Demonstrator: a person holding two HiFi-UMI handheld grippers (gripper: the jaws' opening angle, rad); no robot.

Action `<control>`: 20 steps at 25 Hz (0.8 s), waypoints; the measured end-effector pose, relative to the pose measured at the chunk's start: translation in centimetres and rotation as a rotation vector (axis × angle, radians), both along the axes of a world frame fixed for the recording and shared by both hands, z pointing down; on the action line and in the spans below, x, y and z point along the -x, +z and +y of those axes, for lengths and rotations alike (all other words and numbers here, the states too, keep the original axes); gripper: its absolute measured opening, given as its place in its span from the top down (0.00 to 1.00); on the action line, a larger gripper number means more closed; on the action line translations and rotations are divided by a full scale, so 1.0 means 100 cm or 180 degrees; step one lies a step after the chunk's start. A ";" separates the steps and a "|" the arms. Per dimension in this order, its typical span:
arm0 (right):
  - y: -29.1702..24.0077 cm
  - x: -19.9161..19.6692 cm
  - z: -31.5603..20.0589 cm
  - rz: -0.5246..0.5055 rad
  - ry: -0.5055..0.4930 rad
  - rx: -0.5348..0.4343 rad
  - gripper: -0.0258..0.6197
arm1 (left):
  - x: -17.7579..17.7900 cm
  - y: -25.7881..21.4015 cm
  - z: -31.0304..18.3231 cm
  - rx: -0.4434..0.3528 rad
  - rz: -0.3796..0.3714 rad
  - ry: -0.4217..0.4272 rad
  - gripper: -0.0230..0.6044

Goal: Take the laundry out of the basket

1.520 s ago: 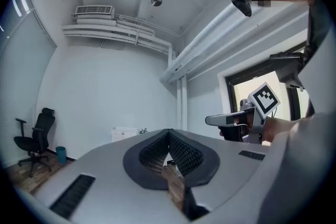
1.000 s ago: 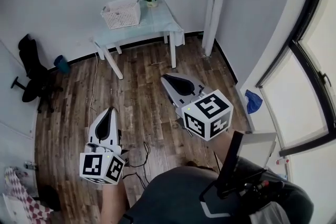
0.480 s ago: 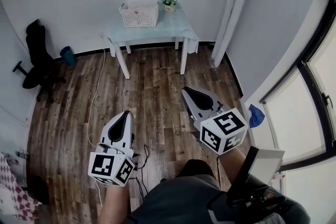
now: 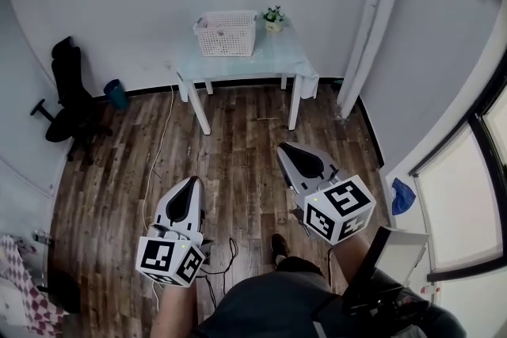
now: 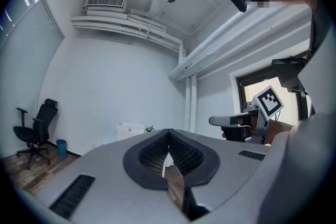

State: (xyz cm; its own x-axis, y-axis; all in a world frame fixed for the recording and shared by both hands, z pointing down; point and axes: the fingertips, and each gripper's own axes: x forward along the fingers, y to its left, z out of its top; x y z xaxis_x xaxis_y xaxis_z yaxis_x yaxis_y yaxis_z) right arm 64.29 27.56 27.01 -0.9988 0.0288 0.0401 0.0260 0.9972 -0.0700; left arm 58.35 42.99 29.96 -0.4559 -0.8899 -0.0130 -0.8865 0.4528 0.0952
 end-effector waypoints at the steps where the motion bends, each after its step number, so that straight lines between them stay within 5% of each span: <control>1: -0.001 0.009 -0.007 -0.0017 -0.0024 0.0016 0.93 | 0.009 -0.002 -0.007 0.0005 -0.0020 -0.0022 0.95; 20: -0.002 0.121 -0.194 -0.0133 -0.0162 0.0249 0.93 | 0.124 -0.012 -0.187 0.0255 0.0010 -0.0123 0.95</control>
State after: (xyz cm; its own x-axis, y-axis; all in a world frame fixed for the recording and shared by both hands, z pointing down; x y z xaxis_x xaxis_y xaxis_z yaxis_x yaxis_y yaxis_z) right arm 52.22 8.21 26.80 -0.9967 0.0810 -0.0061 0.0810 0.9860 -0.1454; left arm 45.91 24.33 28.80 -0.4899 -0.8698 0.0589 -0.8680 0.4930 0.0599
